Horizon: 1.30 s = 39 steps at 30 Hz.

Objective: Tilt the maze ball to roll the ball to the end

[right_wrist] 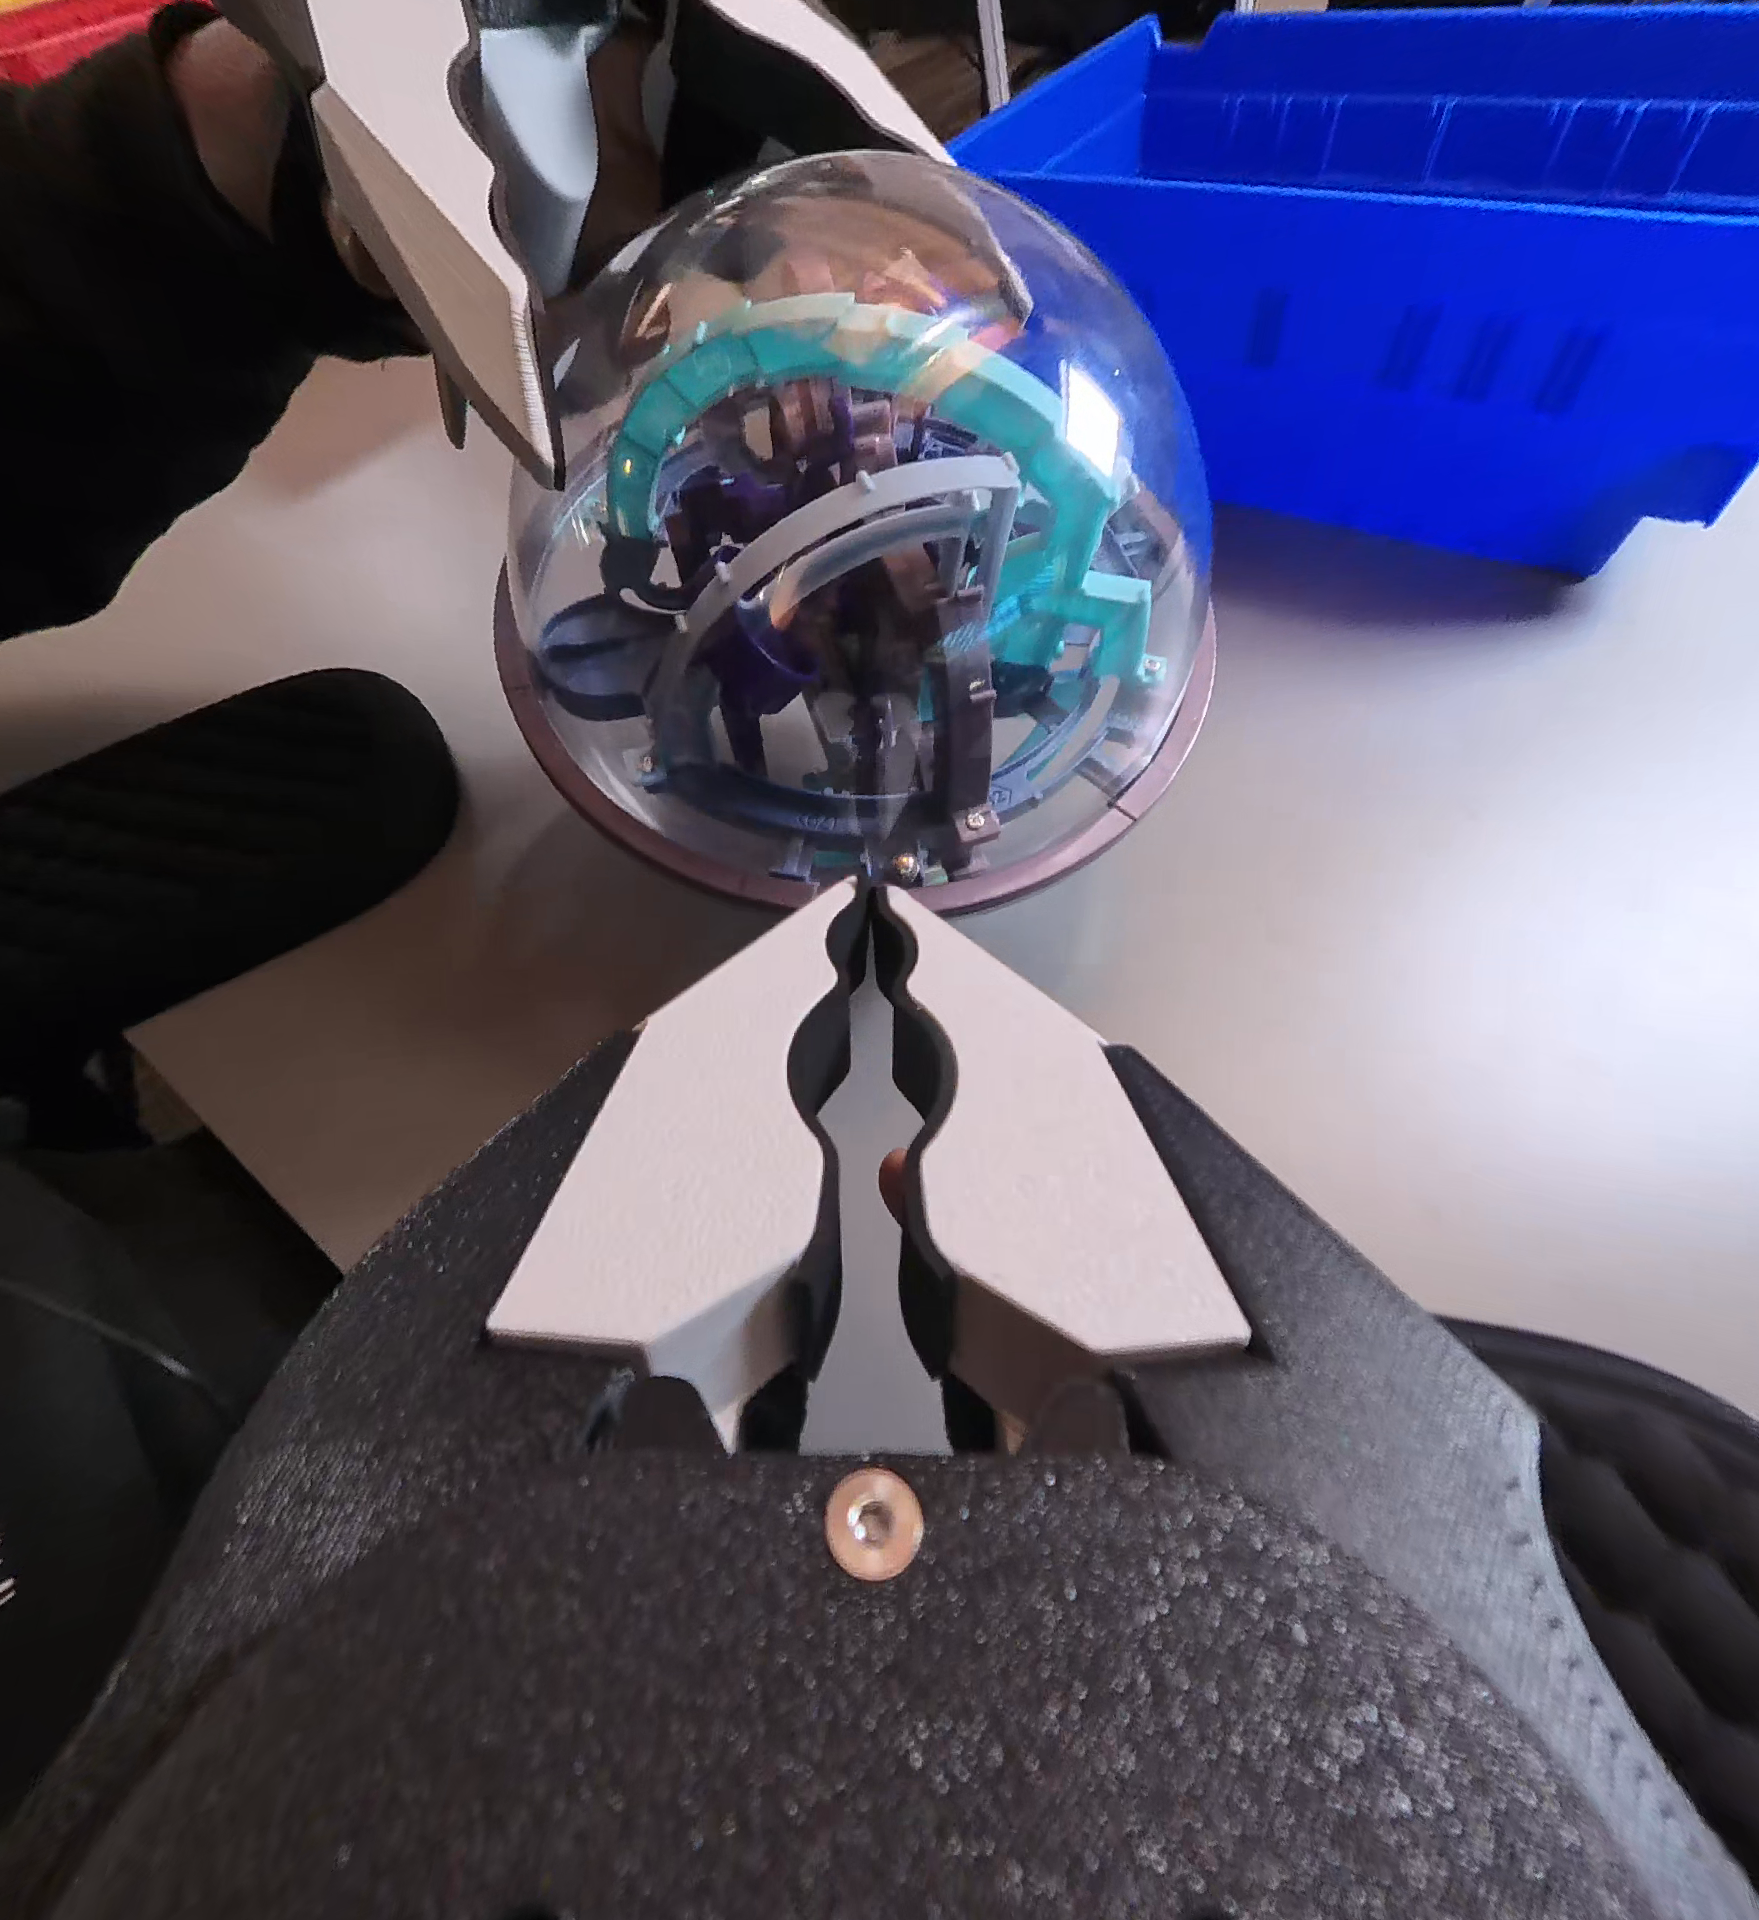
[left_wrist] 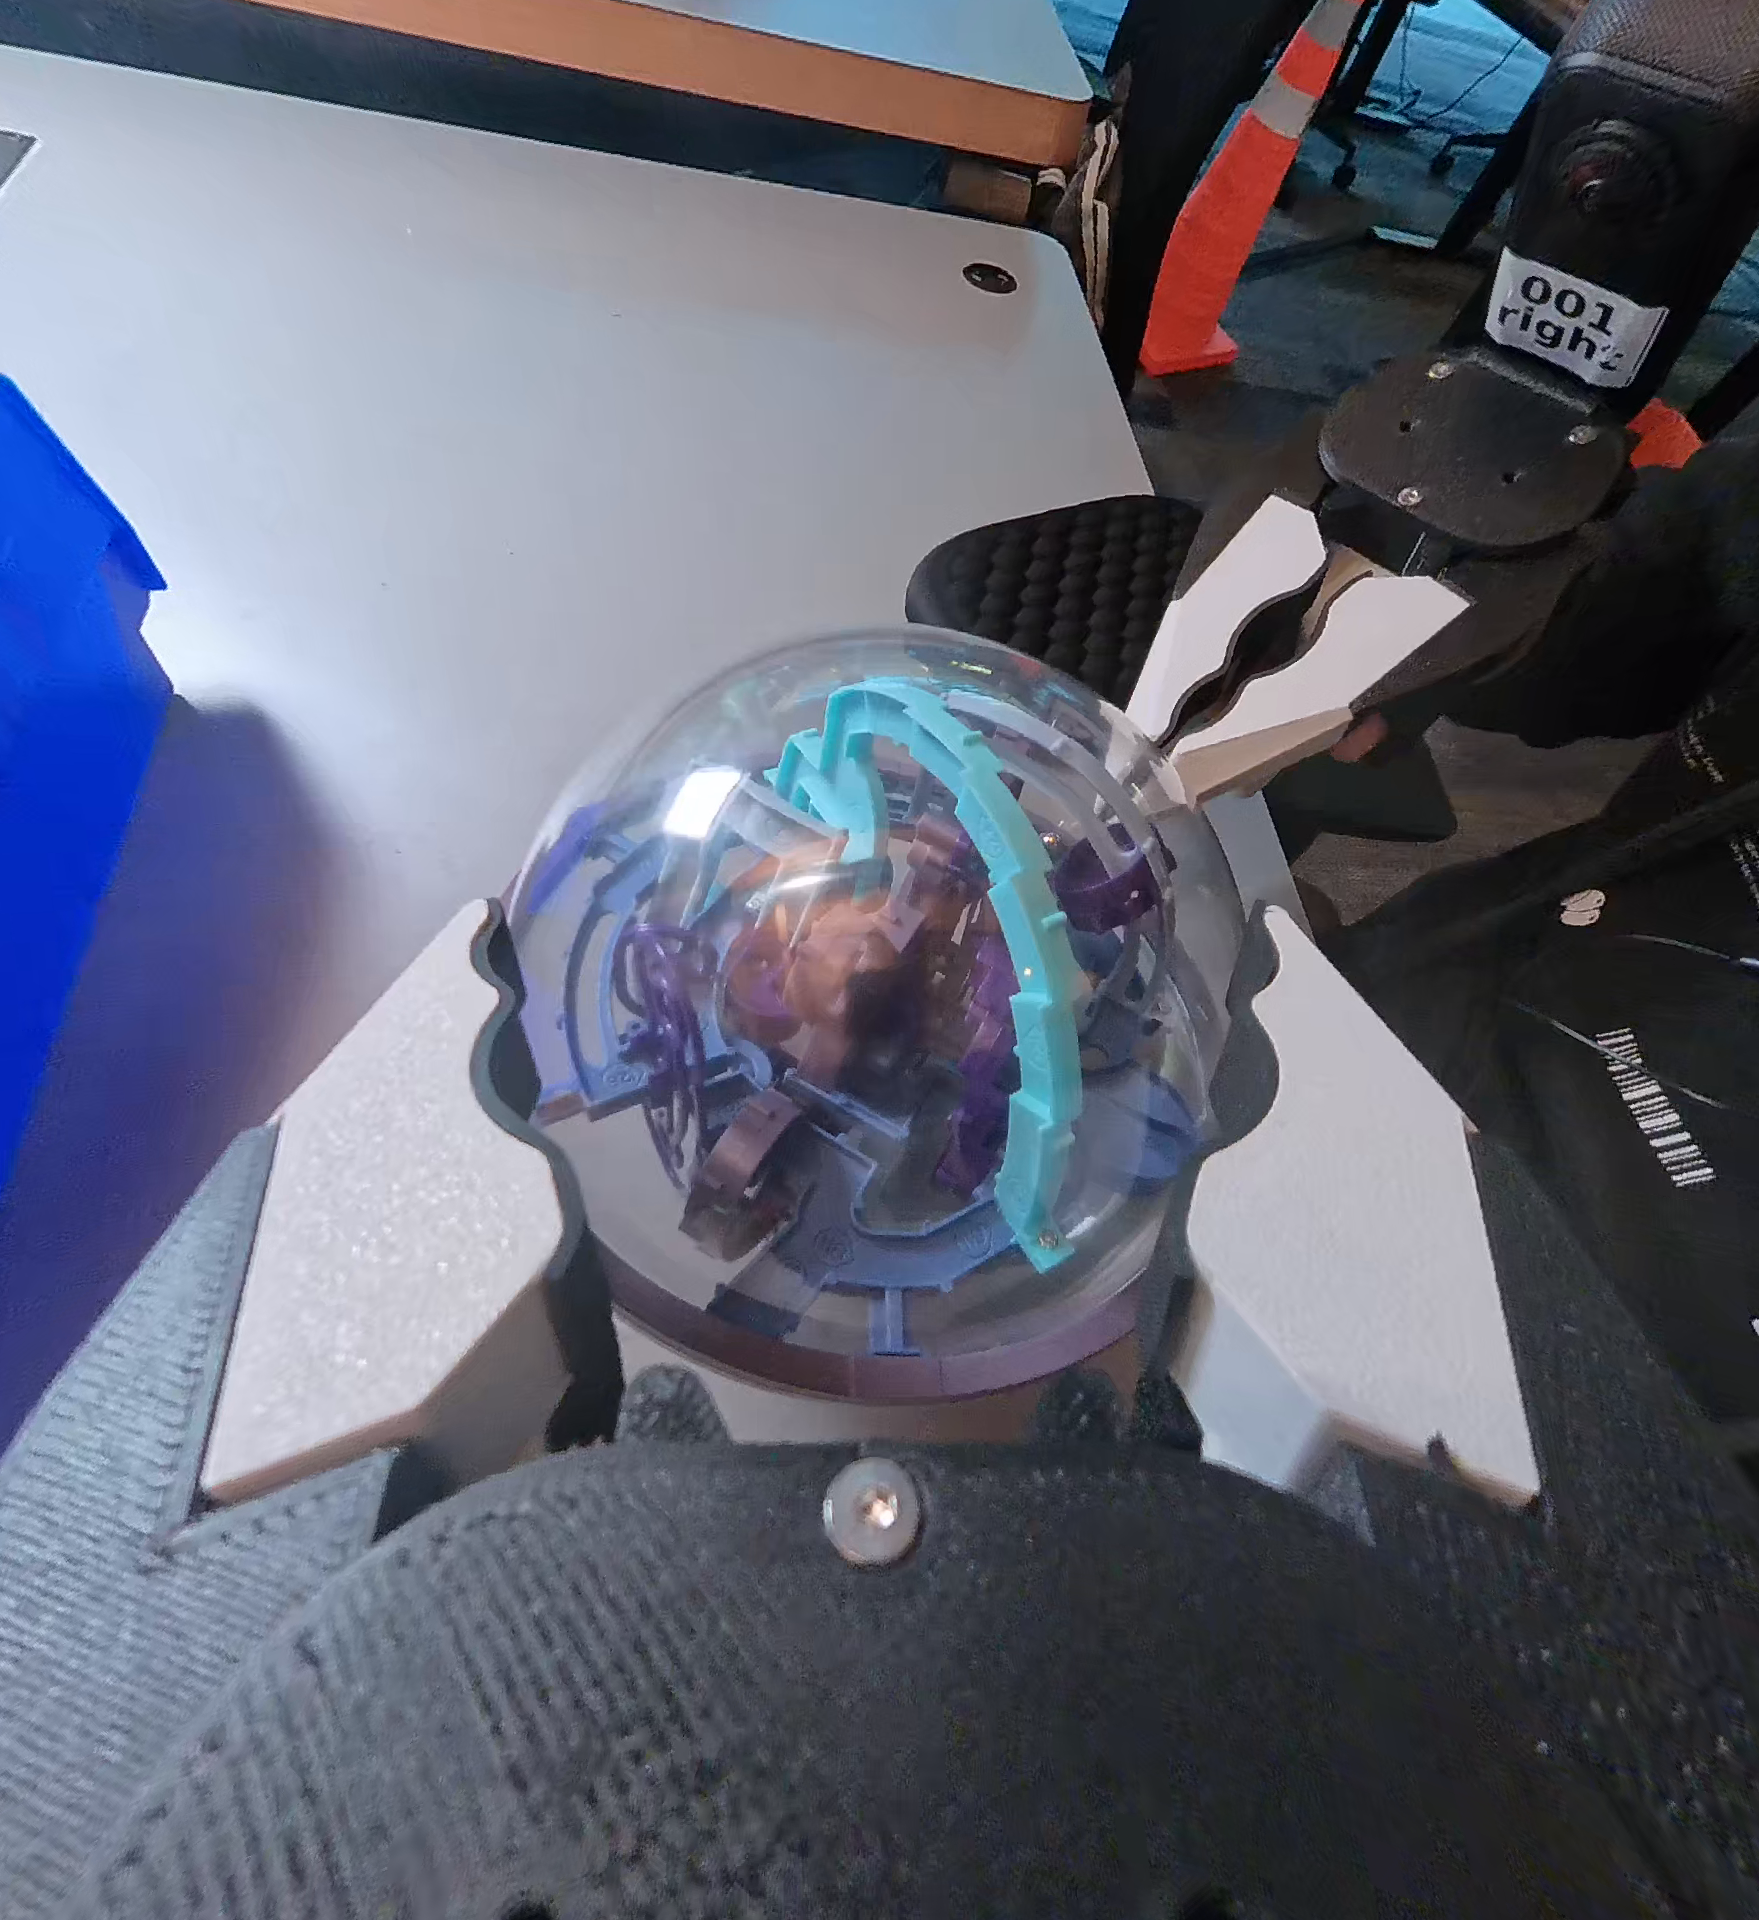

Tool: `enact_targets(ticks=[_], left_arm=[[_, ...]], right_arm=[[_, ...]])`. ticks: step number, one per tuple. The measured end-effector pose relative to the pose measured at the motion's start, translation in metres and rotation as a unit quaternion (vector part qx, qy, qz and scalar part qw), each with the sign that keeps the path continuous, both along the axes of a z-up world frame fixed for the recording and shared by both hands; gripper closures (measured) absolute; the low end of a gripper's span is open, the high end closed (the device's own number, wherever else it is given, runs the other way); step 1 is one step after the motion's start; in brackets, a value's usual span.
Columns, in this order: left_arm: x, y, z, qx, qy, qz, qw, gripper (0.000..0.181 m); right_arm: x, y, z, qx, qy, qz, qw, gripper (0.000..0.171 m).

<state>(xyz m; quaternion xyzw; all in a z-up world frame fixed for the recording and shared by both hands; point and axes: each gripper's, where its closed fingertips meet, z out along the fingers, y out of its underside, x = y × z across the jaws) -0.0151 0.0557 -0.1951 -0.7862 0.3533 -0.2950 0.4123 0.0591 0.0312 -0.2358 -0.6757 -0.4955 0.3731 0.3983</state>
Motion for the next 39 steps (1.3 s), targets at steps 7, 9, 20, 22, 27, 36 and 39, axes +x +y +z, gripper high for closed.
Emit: enact_targets(ticks=[7,9,20,22,27,36,39], left_arm=[[0.0,0.0,0.001,0.006,-0.012,0.002,1.0,0.048],[-0.001,0.0,0.001,0.006,-0.014,0.003,1.0,0.048],[-0.001,0.001,0.002,0.009,-0.021,0.007,1.0,0.049],[-0.002,0.001,0.002,0.01,-0.022,0.007,1.0,0.05],[-0.004,-0.001,0.002,0.015,-0.022,0.002,1.0,0.05],[-0.01,-0.003,0.003,0.027,-0.033,-0.029,0.999,0.05],[-0.018,-0.002,0.003,0.024,-0.064,-0.012,0.998,0.051]], right_arm=[[-0.006,0.005,-0.006,0.0,-0.005,0.006,1.0,0.171],[-0.006,0.005,-0.006,-0.004,-0.002,0.008,1.0,0.171],[0.009,-0.016,-0.035,-0.019,-0.091,0.04,0.995,0.171],[0.008,-0.016,-0.037,-0.017,-0.094,0.04,0.995,0.171],[0.008,-0.008,-0.018,0.017,-0.049,0.047,0.998,0.136],[-0.014,0.035,-0.008,0.108,-0.03,0.141,0.984,0.053],[-0.027,0.027,-0.017,0.105,-0.036,0.149,0.983,0.049]])
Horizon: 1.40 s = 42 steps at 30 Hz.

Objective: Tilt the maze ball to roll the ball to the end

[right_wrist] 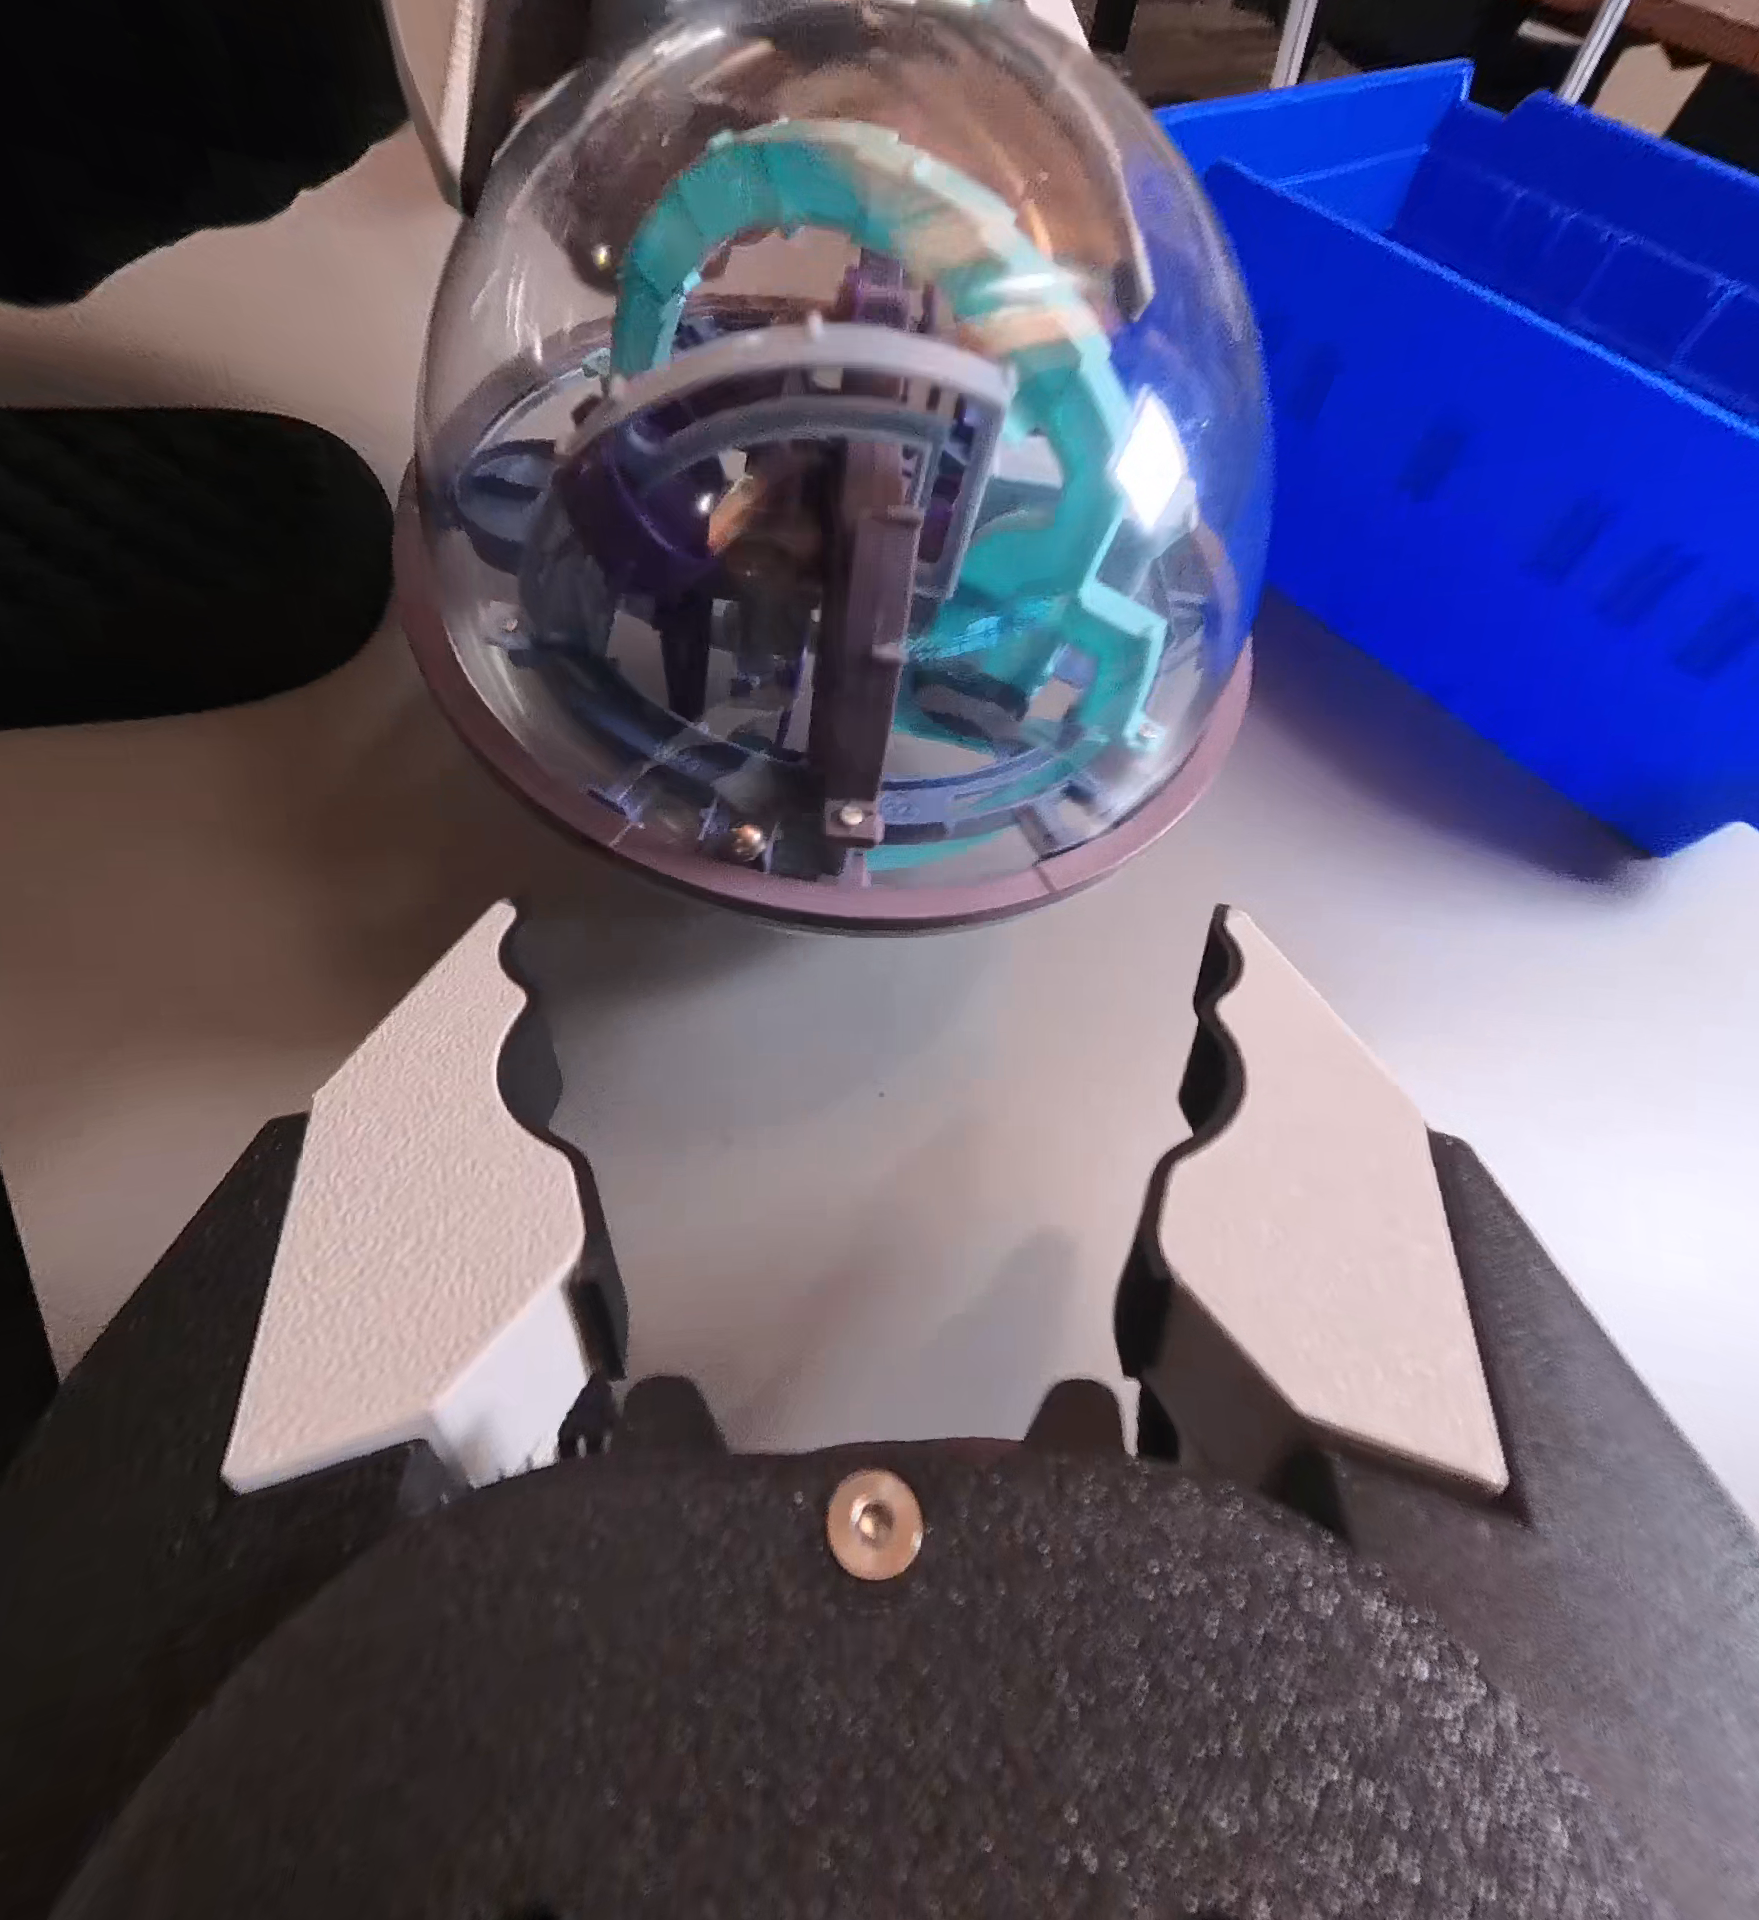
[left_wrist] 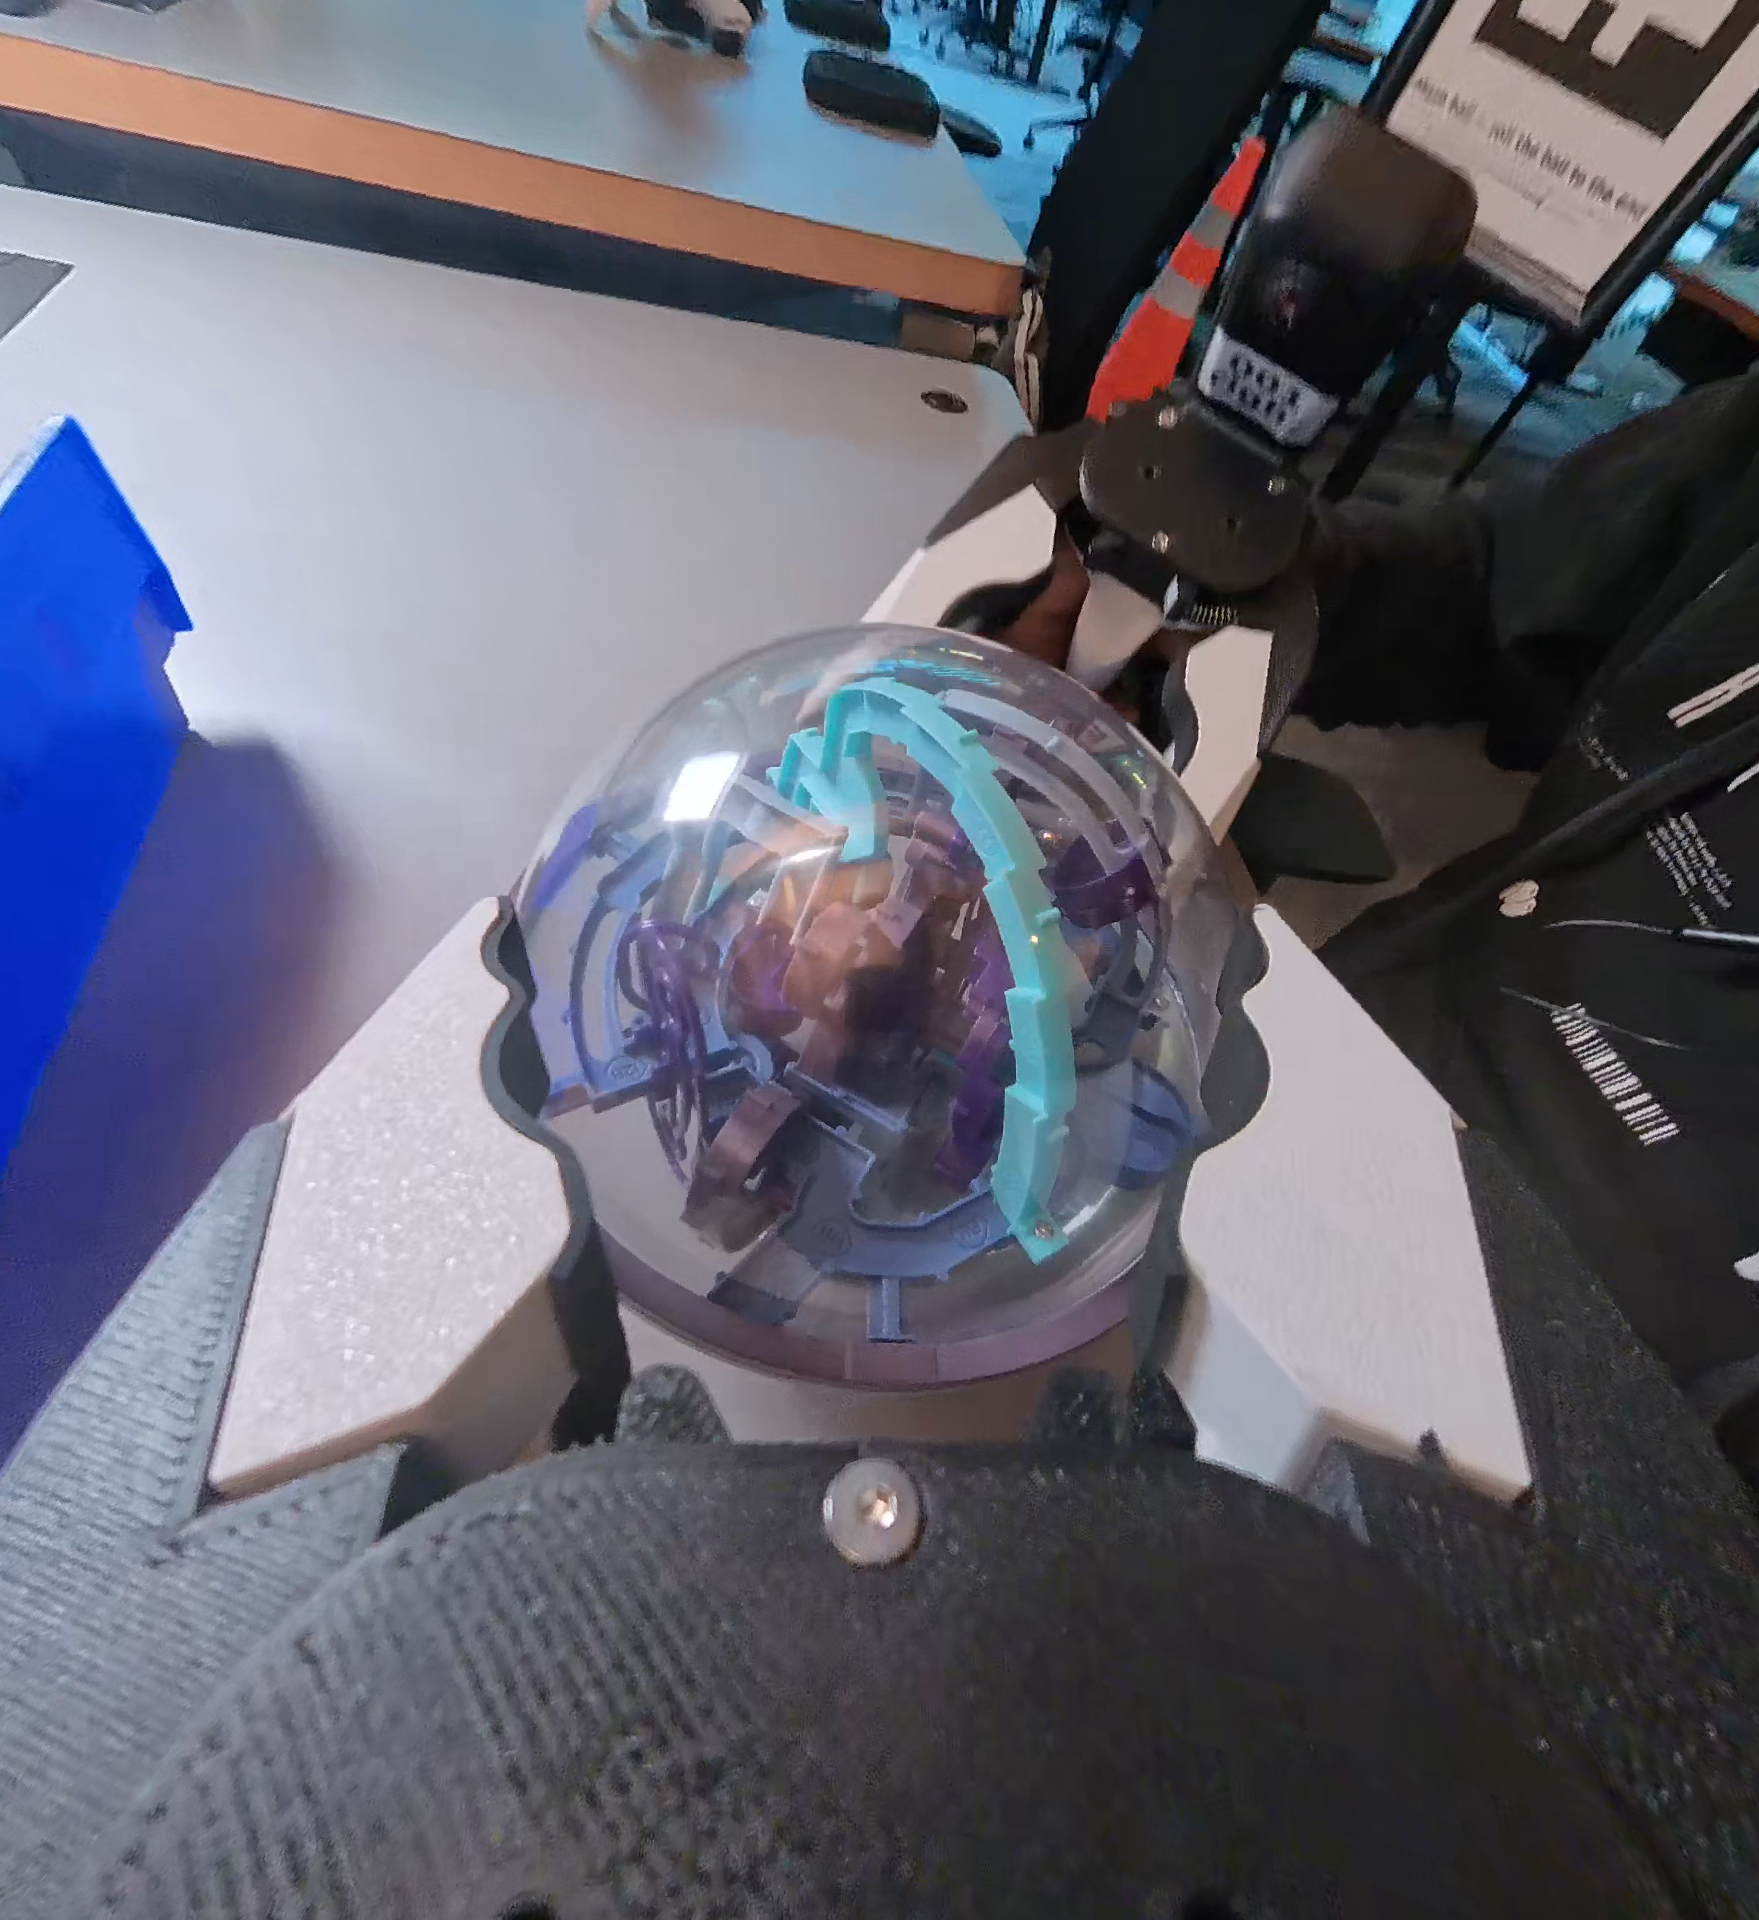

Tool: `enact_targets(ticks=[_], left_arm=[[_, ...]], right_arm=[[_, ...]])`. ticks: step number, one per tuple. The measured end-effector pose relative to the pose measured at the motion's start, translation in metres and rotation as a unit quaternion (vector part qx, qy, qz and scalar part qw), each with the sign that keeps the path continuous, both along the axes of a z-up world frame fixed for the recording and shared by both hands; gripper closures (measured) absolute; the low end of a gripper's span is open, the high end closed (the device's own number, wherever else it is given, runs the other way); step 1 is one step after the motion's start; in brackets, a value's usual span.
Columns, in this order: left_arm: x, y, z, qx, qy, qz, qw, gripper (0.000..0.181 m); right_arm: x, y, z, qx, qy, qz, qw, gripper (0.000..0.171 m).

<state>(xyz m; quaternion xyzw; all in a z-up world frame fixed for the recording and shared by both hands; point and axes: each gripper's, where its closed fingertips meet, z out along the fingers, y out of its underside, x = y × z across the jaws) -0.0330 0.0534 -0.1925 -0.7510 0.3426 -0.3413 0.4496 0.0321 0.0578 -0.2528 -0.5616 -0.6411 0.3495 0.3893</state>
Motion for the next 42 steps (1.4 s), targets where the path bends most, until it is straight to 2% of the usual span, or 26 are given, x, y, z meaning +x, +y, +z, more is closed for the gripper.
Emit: enact_targets(ticks=[4,8,11,20,27,29,31,32,34,38,41,42], left_arm=[[-0.013,-0.002,-0.002,-0.017,-0.071,0.014,0.997,0.051],[-0.023,-0.003,-0.007,-0.03,-0.144,0.019,0.989,0.052],[-0.023,-0.009,-0.009,-0.017,-0.159,0.013,0.987,0.053],[-0.017,-0.033,-0.019,0.094,-0.095,-0.015,0.991,0.052],[-0.018,-0.037,-0.031,0.036,-0.132,-0.029,0.99,0.052],[-0.019,-0.039,-0.04,-0.004,-0.12,-0.032,0.992,0.055],[-0.024,-0.041,-0.048,-0.016,-0.072,-0.028,0.997,0.064],[-0.028,-0.044,-0.053,-0.007,-0.034,-0.029,0.999,0.061],[-0.036,-0.04,-0.048,0.027,0.007,-0.001,1.0,0.039],[-0.04,-0.027,-0.004,0.123,0.011,0.026,0.992,0.037],[-0.026,-0.024,-0.016,0.106,0.049,-0.01,0.993,0.037],[-0.027,-0.019,-0.021,0.103,0.056,-0.001,0.993,0.033]], right_arm=[[-0.013,0.003,0.005,-0.007,0.021,-0.016,1.0,0.051],[-0.026,-0.004,0.009,-0.028,0.008,0.005,1.0,0.053],[-0.031,-0.01,0.011,-0.016,0.007,0.021,1.0,0.048],[-0.029,-0.021,0.023,0.137,0.04,0.081,0.986,0.043],[-0.03,-0.028,0.035,0.103,0.043,0.106,0.988,0.042],[-0.031,-0.027,0.04,0.098,0.039,0.113,0.988,0.042],[-0.033,-0.024,0.043,0.106,0.028,0.118,0.987,0.043],[-0.034,-0.022,0.044,0.108,0.021,0.122,0.986,0.044],[-0.035,-0.02,0.047,0.111,0.007,0.132,0.985,0.047],[-0.044,-0.017,0.052,0.128,-0.007,0.161,0.979,0.054],[-0.059,-0.019,0.062,0.111,-0.013,0.192,0.975,0.063],[-0.064,-0.02,0.065,0.101,-0.017,0.199,0.975,0.064]])
